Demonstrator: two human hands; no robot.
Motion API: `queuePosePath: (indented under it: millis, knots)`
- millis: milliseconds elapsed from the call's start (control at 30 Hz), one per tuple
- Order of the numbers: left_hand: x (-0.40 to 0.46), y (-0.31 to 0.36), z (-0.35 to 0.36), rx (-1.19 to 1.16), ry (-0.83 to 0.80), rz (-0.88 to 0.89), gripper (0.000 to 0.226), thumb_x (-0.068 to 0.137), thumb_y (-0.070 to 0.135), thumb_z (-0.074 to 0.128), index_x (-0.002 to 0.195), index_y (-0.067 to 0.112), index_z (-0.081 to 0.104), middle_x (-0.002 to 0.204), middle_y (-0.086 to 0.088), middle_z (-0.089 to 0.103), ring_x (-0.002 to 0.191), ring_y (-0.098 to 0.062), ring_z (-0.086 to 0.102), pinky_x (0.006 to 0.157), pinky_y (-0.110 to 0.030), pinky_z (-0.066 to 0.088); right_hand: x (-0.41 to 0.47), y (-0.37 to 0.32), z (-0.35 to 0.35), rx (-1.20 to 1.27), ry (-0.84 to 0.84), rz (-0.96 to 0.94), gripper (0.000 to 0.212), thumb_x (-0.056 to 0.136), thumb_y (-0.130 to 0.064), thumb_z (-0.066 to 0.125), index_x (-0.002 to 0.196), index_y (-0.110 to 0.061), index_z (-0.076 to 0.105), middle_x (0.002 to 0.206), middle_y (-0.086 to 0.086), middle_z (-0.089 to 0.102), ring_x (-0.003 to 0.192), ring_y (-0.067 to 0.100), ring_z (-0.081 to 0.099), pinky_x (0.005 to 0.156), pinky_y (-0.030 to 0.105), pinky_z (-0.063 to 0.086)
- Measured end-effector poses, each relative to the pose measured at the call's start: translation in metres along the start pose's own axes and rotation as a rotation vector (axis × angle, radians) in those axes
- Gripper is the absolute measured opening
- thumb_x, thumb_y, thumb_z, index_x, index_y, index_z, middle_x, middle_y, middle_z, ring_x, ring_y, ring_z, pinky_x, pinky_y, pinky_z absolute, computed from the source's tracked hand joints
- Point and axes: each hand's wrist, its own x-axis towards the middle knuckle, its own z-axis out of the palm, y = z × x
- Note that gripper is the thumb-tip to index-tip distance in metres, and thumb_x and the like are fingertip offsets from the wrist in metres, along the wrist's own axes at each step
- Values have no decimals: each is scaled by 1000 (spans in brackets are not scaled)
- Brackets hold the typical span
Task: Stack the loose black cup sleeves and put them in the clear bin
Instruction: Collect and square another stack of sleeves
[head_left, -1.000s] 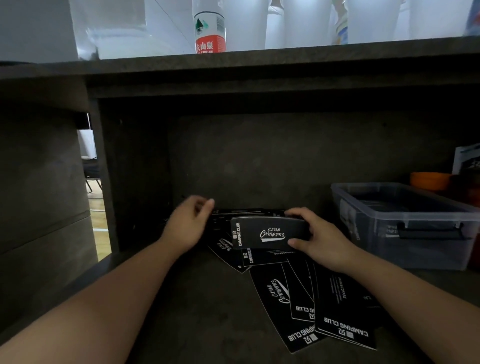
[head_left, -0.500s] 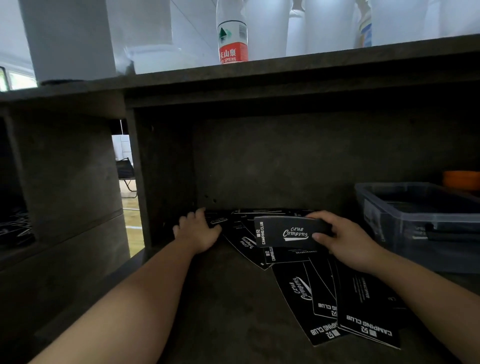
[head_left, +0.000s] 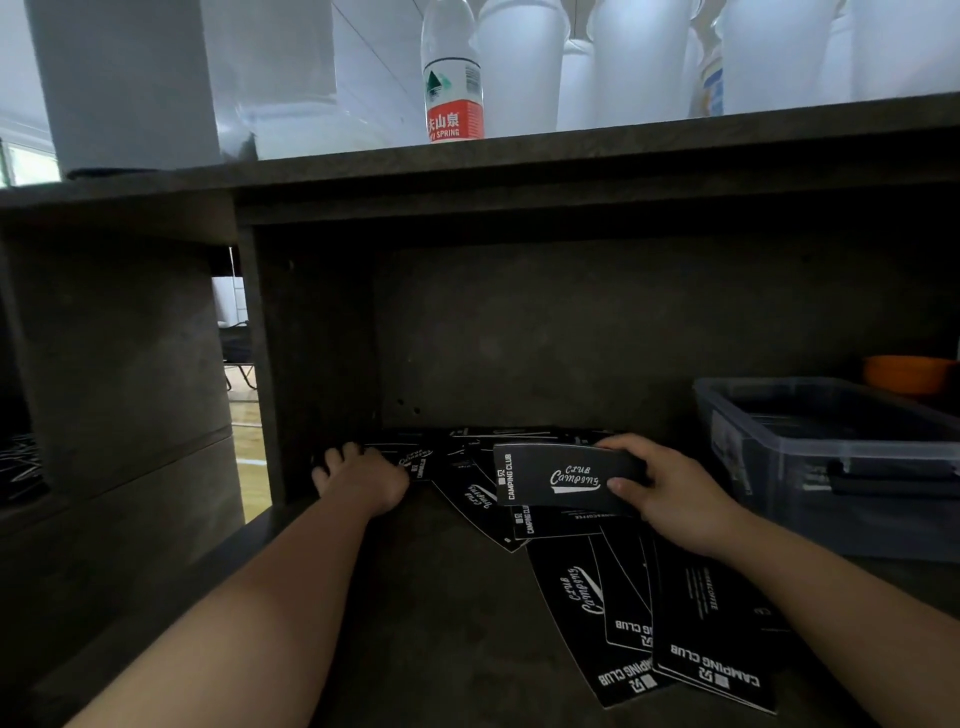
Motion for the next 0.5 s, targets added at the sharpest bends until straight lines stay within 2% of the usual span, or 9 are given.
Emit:
queuePosePath:
  millis: [100,200,267,333,400,500]
  knots:
    - [0,-1,0,-210,68,-39,64,93,41,53,145,12,30,150,-13,31,139,-34,25,114,-47,21,1,0,0,10,-4,11,37,90,-15,63,115,-40,56,108,-12,64,98,7,59,84,23,44]
    - [-2,-6,-5,-595,307,13,52,86,16,66,130,12,39,134,-17,47,124,-38,46,102,-49,38,0,-3,1,-24,26,3,37,89,-15,64,117,-38,57,109,-13,63,101,6,57,82,15,40]
    - [-5,-7,-12,-803,524,132,44,85,-2,58,124,11,42,123,-17,54,112,-35,56,95,-45,45,0,-5,2,-30,68,4,34,89,-14,64,115,-35,58,106,-12,63,98,5,56,76,10,36]
    - [-13,0,-18,-995,625,275,43,89,-8,47,125,14,40,116,-10,56,104,-26,59,90,-39,49,0,-8,2,-27,102,23,29,90,-13,62,111,-33,57,101,-11,62,91,4,54,72,13,36]
    - [-26,14,-21,-1115,538,454,46,94,-6,44,129,22,36,112,-2,56,94,-16,61,82,-31,51,0,-8,0,-22,129,49,26,93,-12,58,109,-32,55,98,-8,61,84,2,53,67,12,36]
    - [-46,34,-14,-1036,253,761,59,93,-3,53,131,37,32,106,2,58,85,-12,64,76,-27,55,0,-6,-2,-10,147,80,23,96,-12,51,110,-30,55,96,-7,61,83,4,54,63,3,37]
